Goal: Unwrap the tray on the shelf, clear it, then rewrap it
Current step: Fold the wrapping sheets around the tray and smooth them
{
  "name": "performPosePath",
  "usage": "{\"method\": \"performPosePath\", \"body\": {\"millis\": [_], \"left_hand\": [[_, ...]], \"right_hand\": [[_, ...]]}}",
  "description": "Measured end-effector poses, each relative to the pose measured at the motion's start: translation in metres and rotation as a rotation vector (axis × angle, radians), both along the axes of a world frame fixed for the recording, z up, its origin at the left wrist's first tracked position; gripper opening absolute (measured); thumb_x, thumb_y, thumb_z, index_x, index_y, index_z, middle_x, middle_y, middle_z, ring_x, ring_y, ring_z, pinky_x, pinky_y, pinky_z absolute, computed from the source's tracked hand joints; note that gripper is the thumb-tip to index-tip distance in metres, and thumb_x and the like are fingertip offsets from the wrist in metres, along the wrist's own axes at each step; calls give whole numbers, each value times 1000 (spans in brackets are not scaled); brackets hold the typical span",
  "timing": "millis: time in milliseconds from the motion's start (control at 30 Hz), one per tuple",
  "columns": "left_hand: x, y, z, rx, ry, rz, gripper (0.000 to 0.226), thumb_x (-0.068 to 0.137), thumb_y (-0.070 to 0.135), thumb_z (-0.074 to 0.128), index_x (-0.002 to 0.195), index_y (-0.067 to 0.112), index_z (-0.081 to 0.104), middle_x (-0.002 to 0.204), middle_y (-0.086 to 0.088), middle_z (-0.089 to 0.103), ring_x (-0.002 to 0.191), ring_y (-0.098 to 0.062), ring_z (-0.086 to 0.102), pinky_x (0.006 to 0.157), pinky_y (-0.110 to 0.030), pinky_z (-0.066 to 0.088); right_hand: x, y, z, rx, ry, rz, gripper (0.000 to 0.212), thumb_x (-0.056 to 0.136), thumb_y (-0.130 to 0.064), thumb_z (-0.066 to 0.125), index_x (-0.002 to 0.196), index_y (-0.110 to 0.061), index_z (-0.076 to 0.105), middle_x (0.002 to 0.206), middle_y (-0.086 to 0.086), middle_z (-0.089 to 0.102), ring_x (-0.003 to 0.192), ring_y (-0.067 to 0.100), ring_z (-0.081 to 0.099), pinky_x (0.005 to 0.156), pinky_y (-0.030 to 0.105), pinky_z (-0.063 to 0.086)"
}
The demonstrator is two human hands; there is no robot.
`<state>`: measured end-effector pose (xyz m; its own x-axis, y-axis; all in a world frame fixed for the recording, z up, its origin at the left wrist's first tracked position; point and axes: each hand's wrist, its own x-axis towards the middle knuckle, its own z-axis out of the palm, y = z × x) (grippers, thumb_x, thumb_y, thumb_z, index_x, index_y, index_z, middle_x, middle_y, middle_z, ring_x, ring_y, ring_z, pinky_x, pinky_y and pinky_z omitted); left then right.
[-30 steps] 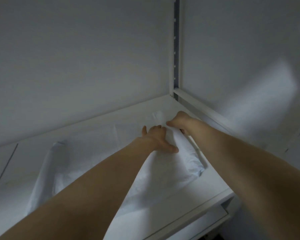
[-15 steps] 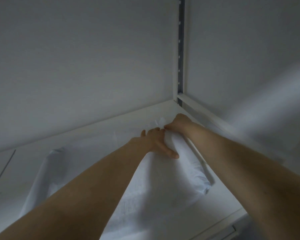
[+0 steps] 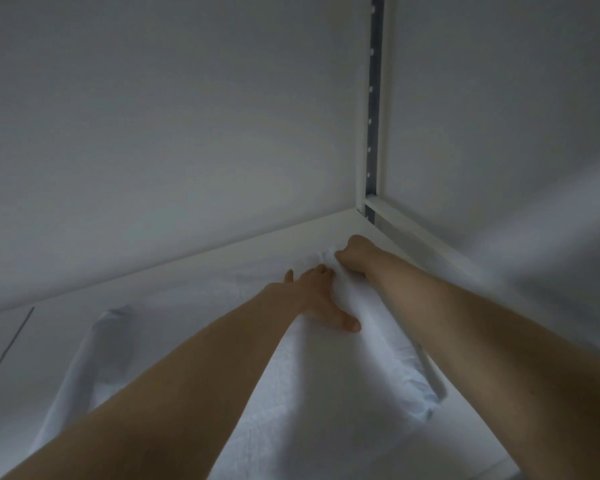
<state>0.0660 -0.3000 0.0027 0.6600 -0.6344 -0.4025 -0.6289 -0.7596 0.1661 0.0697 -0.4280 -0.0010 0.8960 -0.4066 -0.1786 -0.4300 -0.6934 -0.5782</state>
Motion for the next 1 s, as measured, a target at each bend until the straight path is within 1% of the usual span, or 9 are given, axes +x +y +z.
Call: {"method": "performPosePath", "body": {"millis": [67, 133, 233, 267, 367, 467, 567, 833, 1000], "left_hand": [[2, 0, 1, 4, -13, 10, 113, 69, 68, 65, 152, 22, 4, 161, 0, 1, 149, -18, -1, 117, -53, -6], [4, 1, -2, 6, -13, 17, 114, 68, 69, 65, 152, 23, 3, 160, 1, 1, 149, -17, -1, 117, -53, -4], [9, 4, -8, -6, 13, 12, 114, 68, 70, 65, 152, 23, 4, 160, 2, 2, 149, -17, 3, 118, -52, 1], [11, 6, -9, -17, 29, 10, 115, 67, 70, 65, 152, 23, 5, 160, 2, 3, 148, -18, 5, 119, -51, 4], [15, 17, -2, -130, 59, 84, 100, 74, 58, 69, 151, 20, 18, 158, 1, 18, 146, -19, 20, 119, -40, 17], [24, 42, 7, -216, -123, 217, 60, 86, 38, 60, 141, 20, 44, 147, -3, 41, 134, -21, 41, 106, -30, 35], [32, 66, 8, -115, -218, 259, 46, 90, 42, 52, 130, 18, 58, 135, -9, 51, 122, -25, 51, 101, -33, 43], [38, 94, -15, -75, -121, 287, 69, 83, 59, 54, 144, 32, 35, 145, -10, 28, 135, -32, 28, 111, -49, 31], [43, 119, -5, -93, -216, 312, 54, 90, 48, 52, 133, 16, 53, 137, -9, 45, 127, -27, 46, 104, -37, 41]], "right_hand": [[4, 4, -1, -12, -31, 9, 46, 98, -24, 49, 129, 9, 47, 136, 25, 49, 127, 35, 46, 98, 32, 38], [7, 7, -6, -19, -13, 33, 44, 95, -24, 53, 121, 12, 52, 127, 28, 53, 122, 35, 50, 85, 32, 40], [10, 8, -8, -27, 5, 30, 27, 93, -22, 56, 83, 3, 57, 88, 23, 55, 106, 26, 53, 64, 25, 36], [10, 9, -8, -42, 12, 32, 26, 94, -23, 55, 83, 1, 57, 88, 22, 55, 106, 25, 52, 67, 23, 41], [13, 17, -10, -328, 20, 20, 39, 95, -27, 50, 124, -1, 51, 128, 19, 53, 122, 34, 48, 99, 35, 40], [22, 36, -7, -566, -136, 145, 40, 97, -23, 44, 135, -15, 44, 136, 12, 47, 127, 32, 43, 105, 40, 32], [38, 62, -8, -521, -86, 372, 42, 99, -26, 42, 140, -25, 42, 145, 7, 42, 133, 27, 40, 112, 41, 23], [58, 94, -21, -489, 59, 406, 36, 97, -23, 42, 132, -21, 47, 137, 9, 47, 128, 29, 43, 104, 42, 32], [65, 107, -14, -531, 94, 390, 37, 97, -20, 40, 133, -19, 47, 138, 11, 45, 129, 30, 40, 107, 42, 30]]}}
